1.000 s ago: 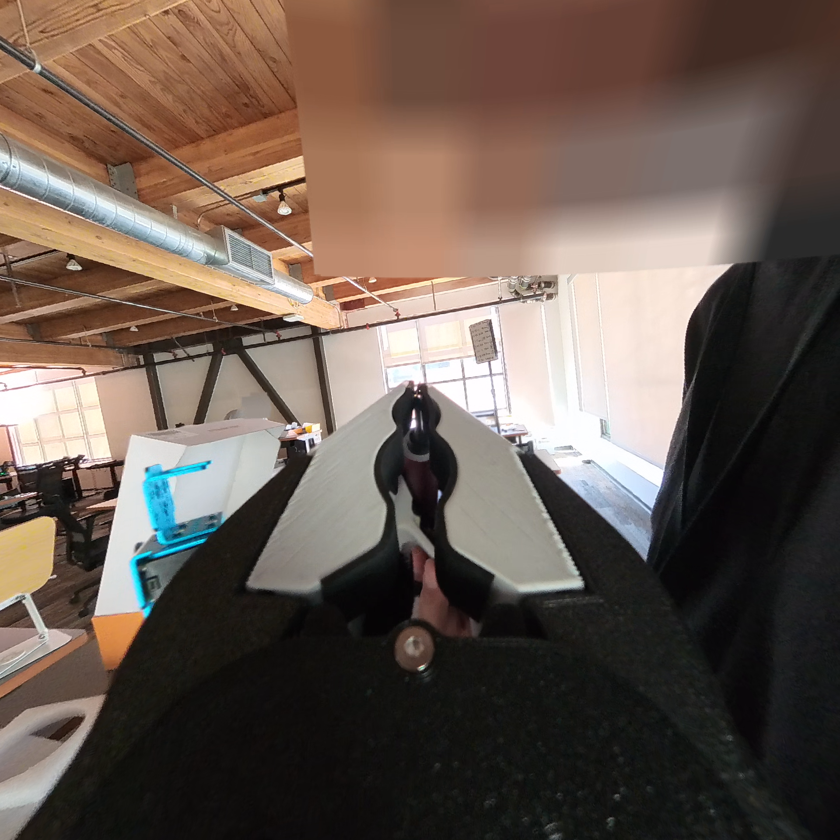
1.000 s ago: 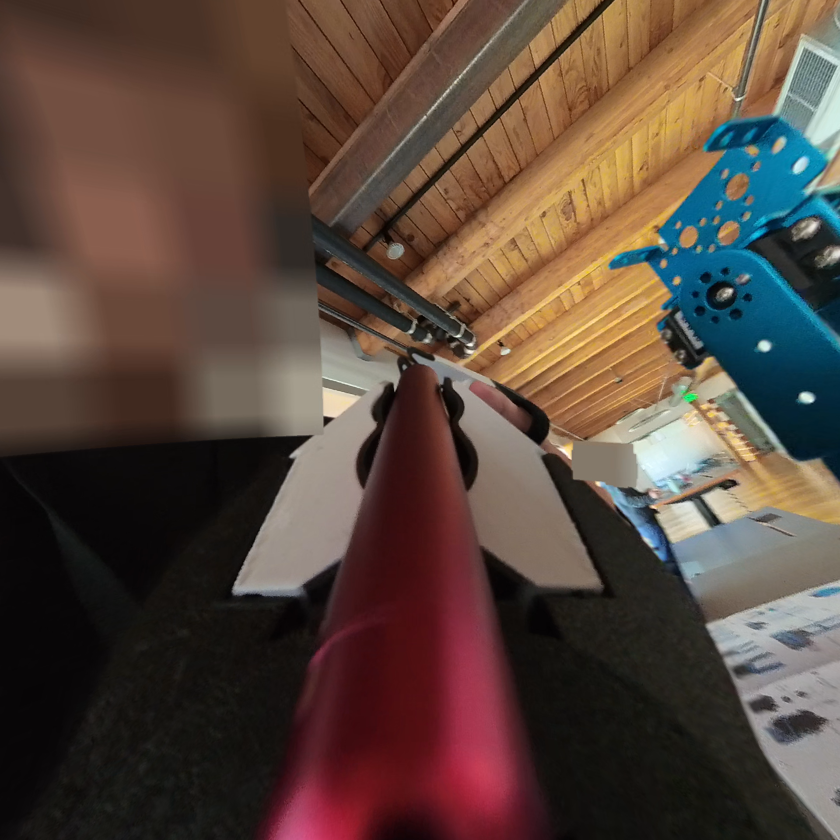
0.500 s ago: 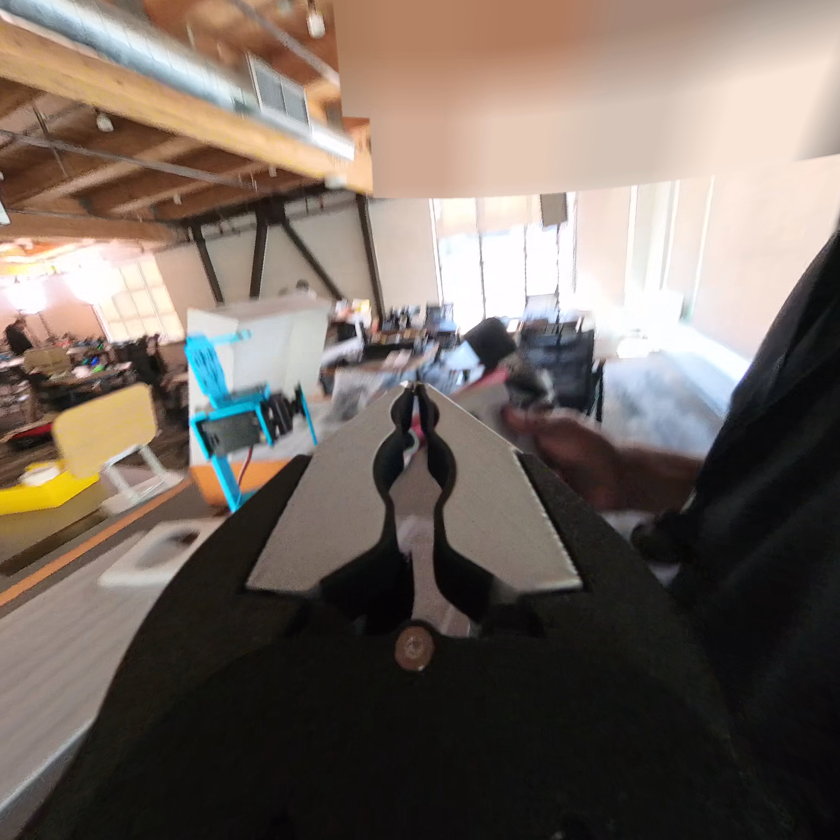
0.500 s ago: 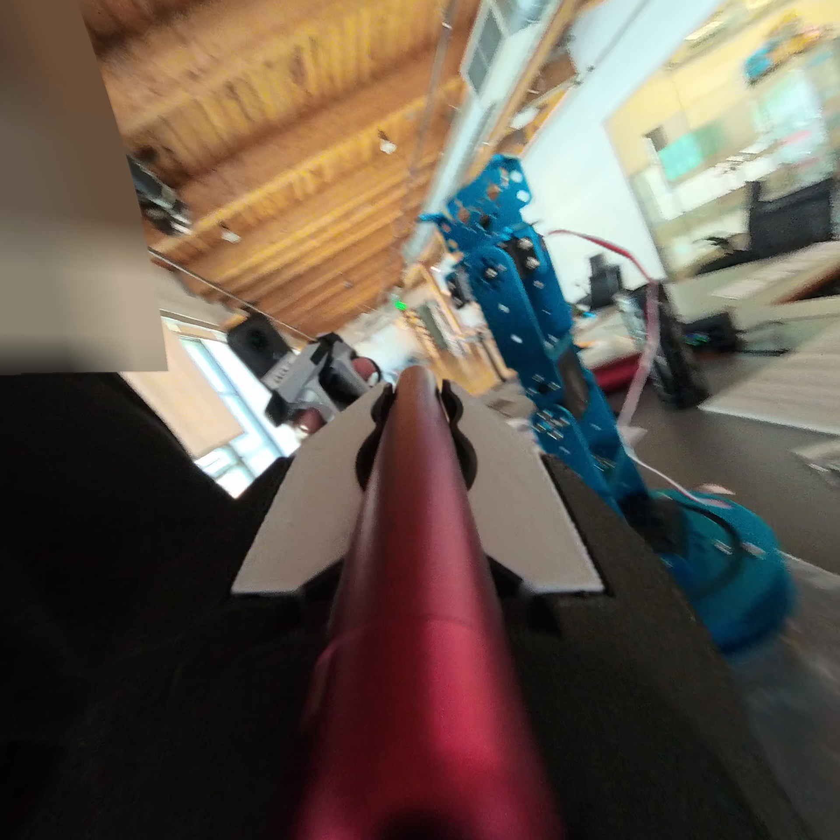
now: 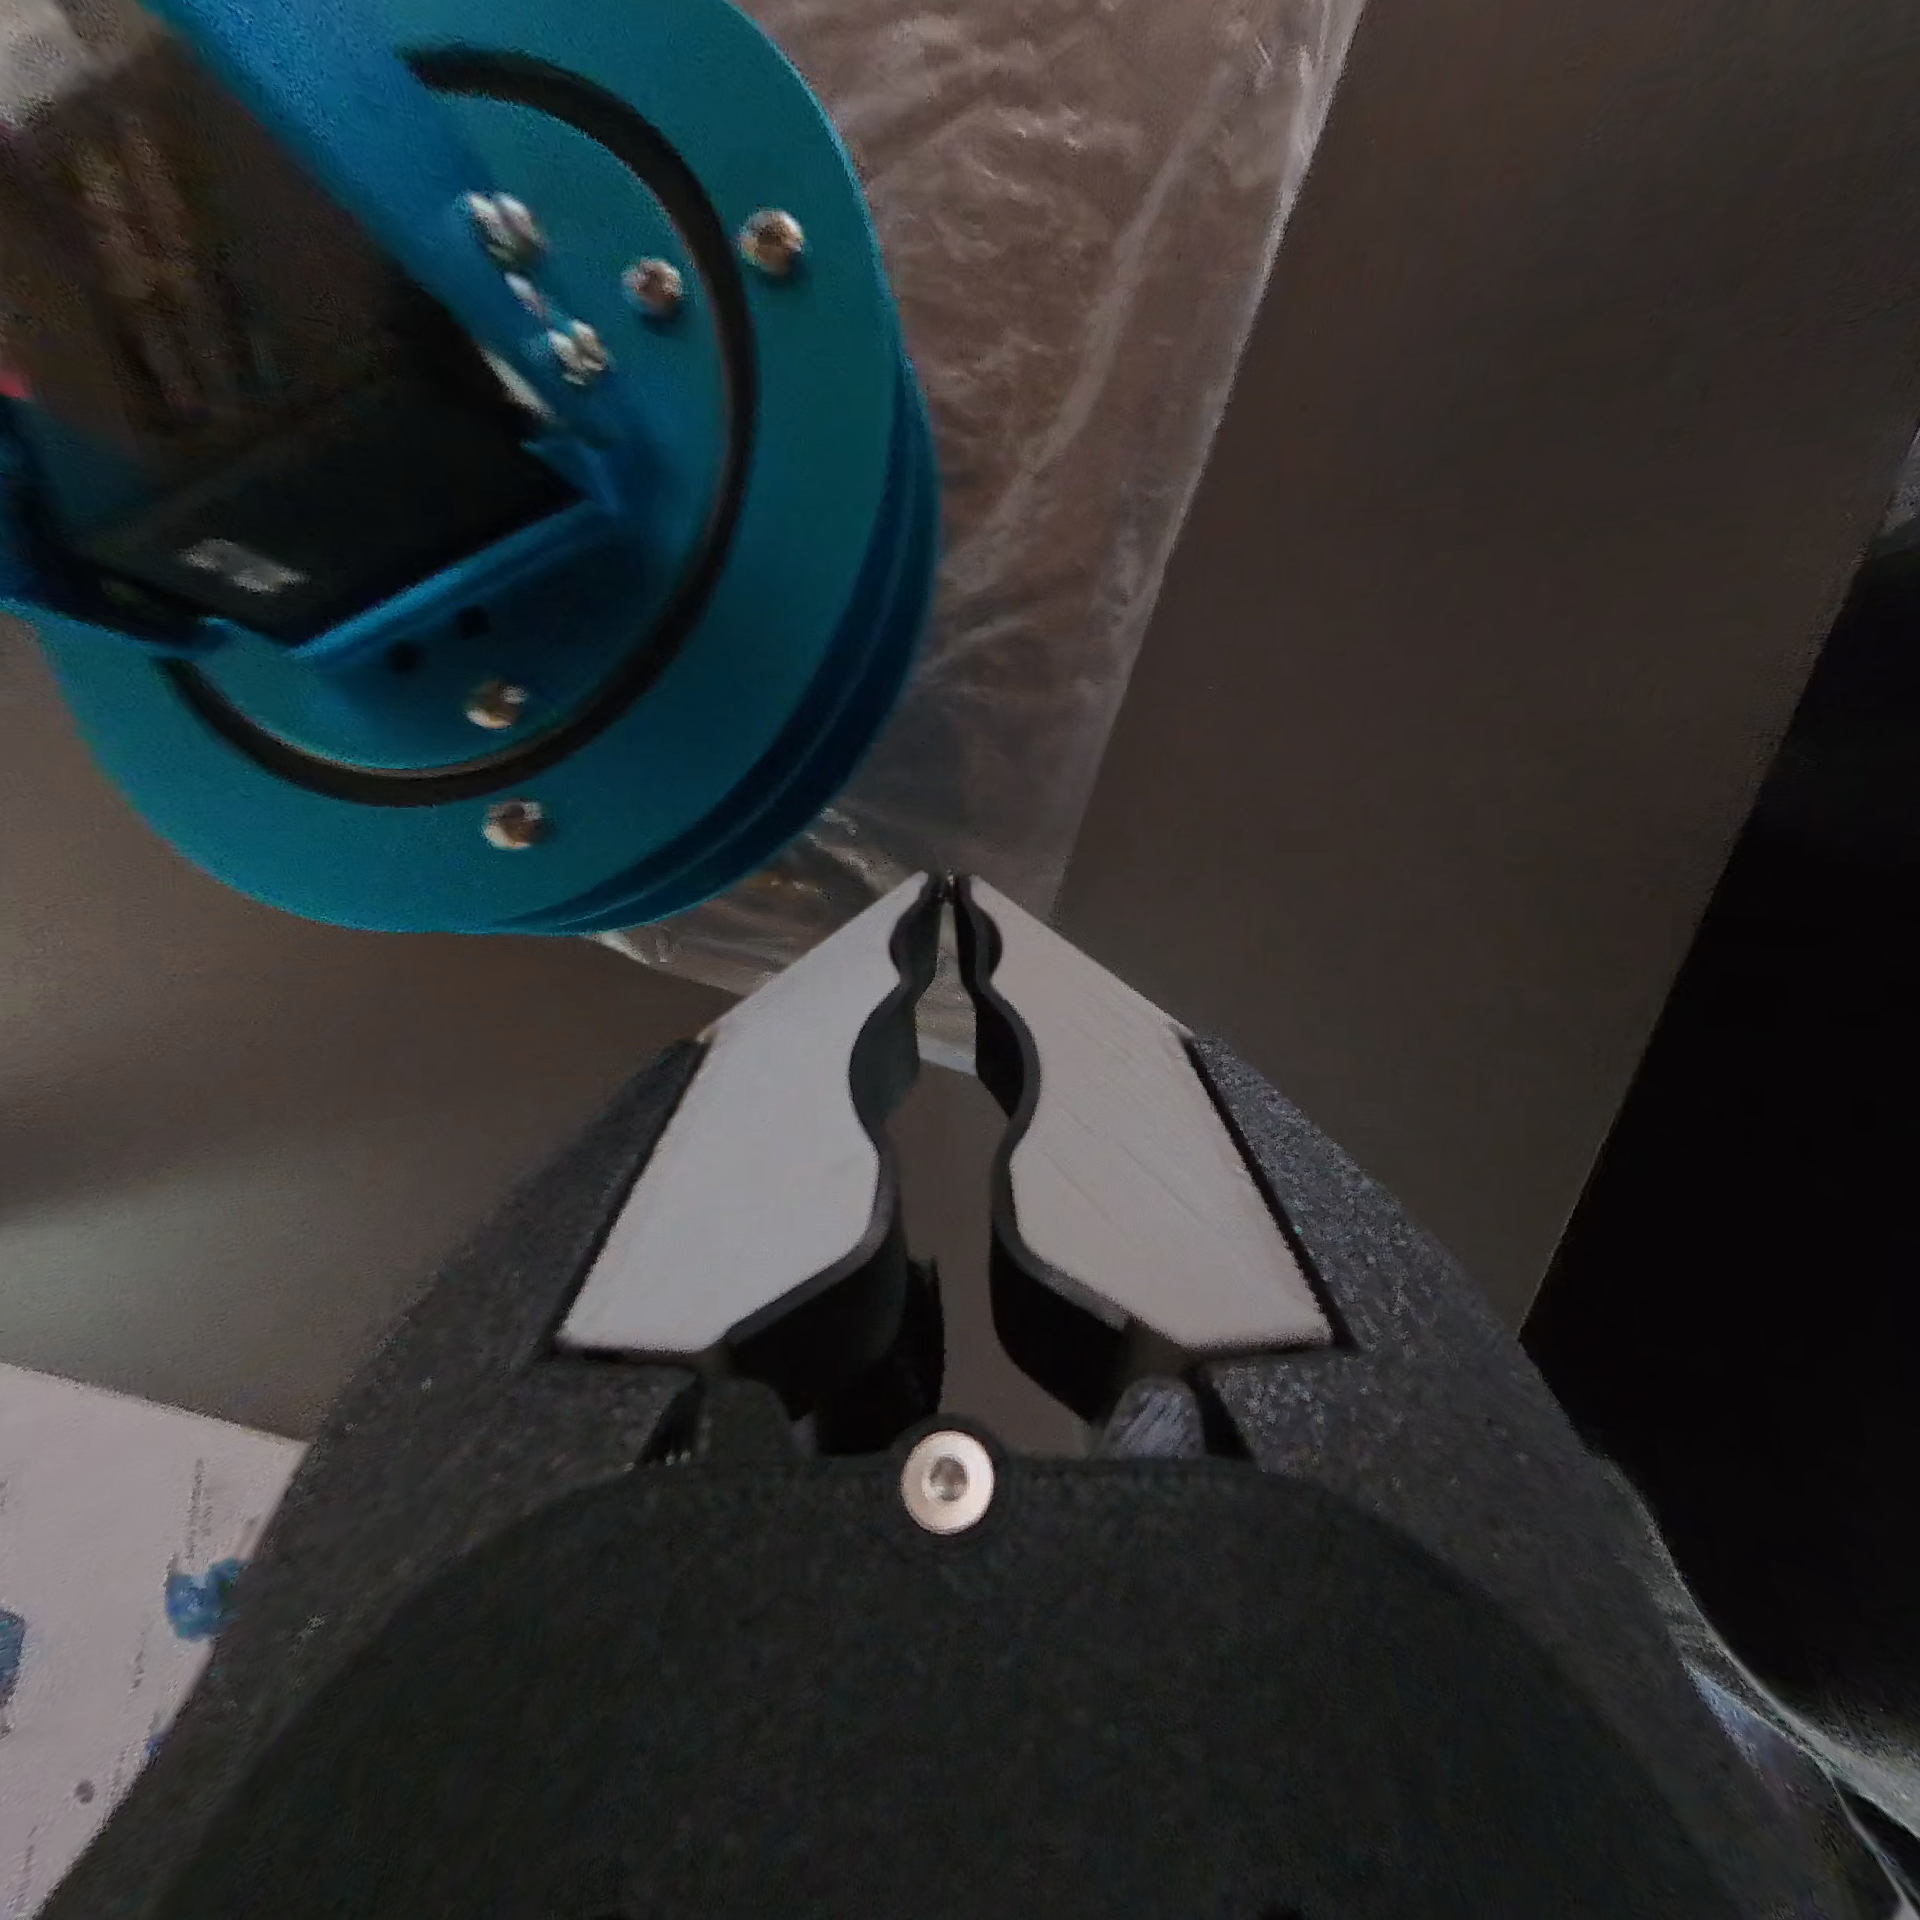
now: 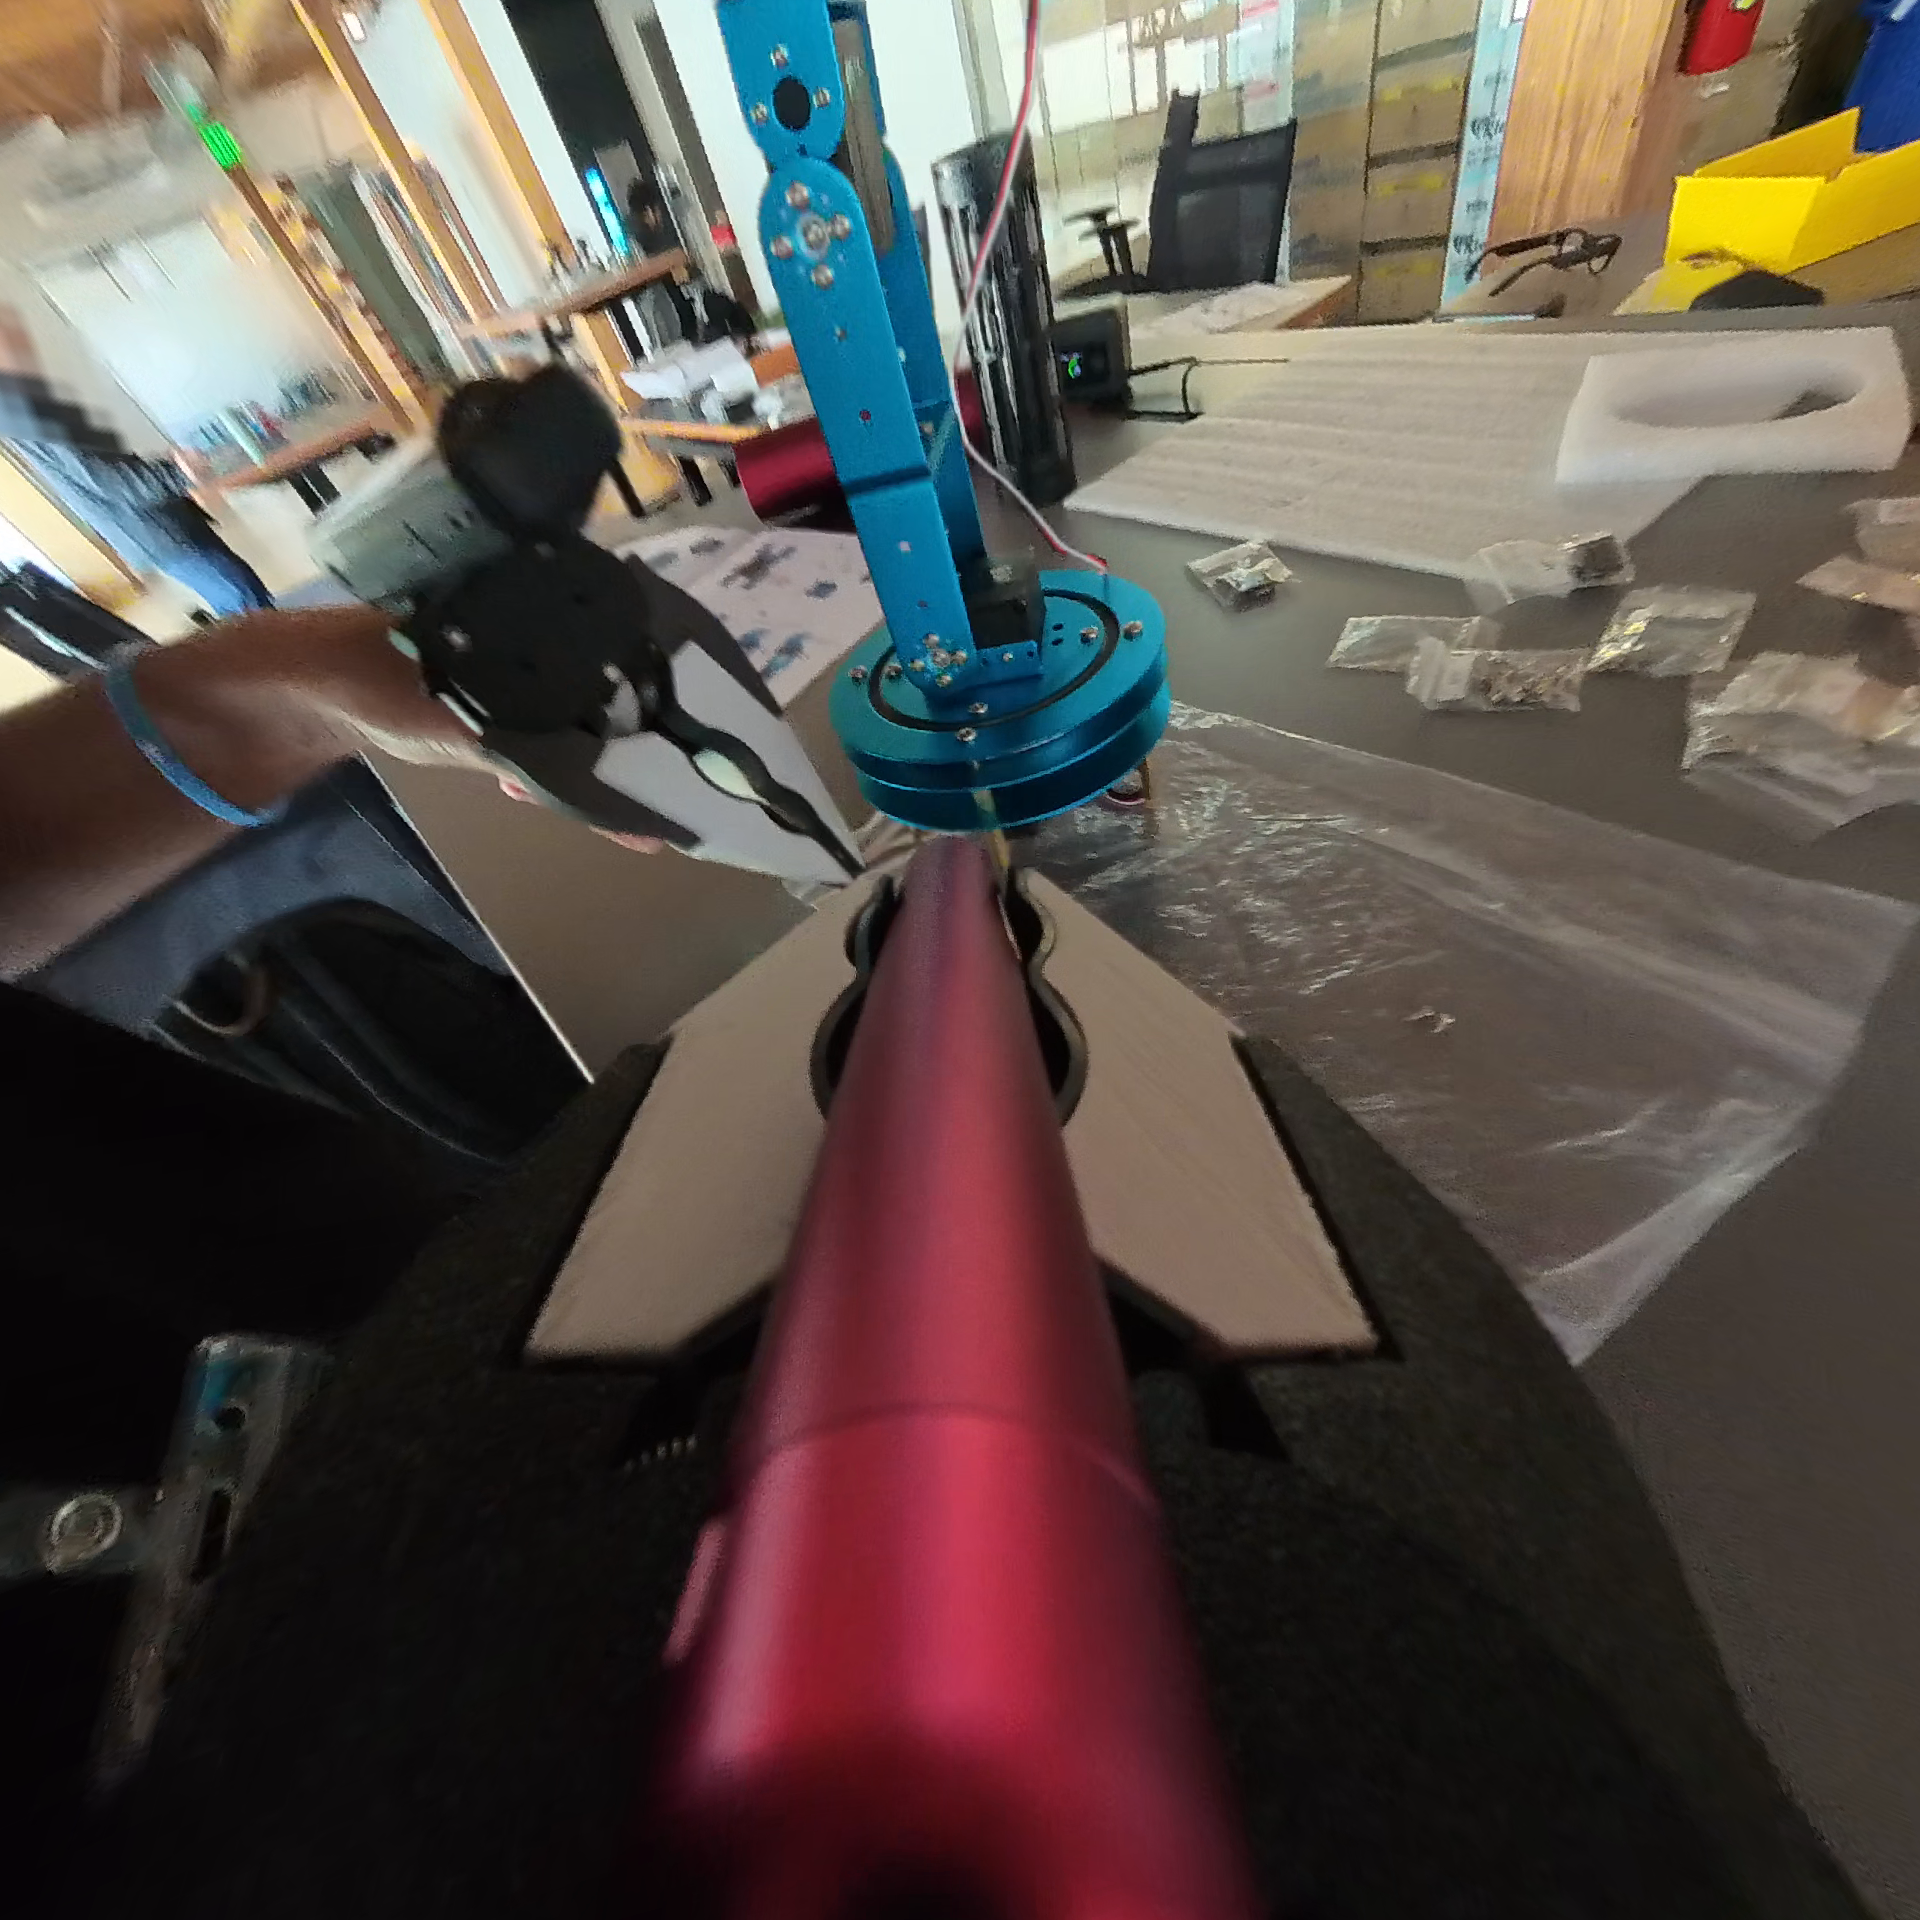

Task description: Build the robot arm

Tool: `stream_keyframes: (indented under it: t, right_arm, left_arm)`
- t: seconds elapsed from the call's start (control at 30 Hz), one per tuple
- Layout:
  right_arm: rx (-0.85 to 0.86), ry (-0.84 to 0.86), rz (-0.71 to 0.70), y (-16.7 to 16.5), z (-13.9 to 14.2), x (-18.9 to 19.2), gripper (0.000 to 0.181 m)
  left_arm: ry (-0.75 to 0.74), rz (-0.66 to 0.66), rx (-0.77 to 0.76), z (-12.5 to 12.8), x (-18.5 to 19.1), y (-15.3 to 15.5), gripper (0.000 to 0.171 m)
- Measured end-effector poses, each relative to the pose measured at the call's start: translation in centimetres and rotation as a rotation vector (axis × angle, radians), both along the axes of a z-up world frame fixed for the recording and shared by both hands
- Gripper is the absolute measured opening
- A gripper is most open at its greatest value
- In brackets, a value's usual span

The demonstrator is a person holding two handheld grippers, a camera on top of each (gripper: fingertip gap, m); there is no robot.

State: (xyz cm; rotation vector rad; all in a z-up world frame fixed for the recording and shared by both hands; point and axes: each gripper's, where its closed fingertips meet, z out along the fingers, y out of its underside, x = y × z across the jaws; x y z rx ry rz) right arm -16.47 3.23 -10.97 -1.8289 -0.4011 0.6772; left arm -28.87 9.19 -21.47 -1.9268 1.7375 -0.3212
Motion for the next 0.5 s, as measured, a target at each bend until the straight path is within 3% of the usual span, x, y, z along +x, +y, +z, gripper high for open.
stream_keyframes:
  t: [0.1,0.2,0.27,0.5]
  right_arm:
    - [0.033,0.032,-0.002,-0.6,0.0,-0.5,0.022]
    - [0.044,0.030,-0.003,-1.2,0.1,-1.1,0.022]
    - [0.063,0.038,-0.001,-1.5,0.5,-1.6,0.022]
    - [0.182,-0.032,0.041,-2.3,2.5,-4.0,0.022]
  left_arm:
    - [0.010,0.052,0.042,-0.6,0.1,0.4,0.010]
    - [-0.010,0.107,0.089,-0.1,-0.1,0.6,0.036]
    - [-0.026,0.136,0.182,1.4,-0.8,0.9,0.054]
    - [-0.162,0.071,0.479,9.0,-0.3,-2.0,0.055]
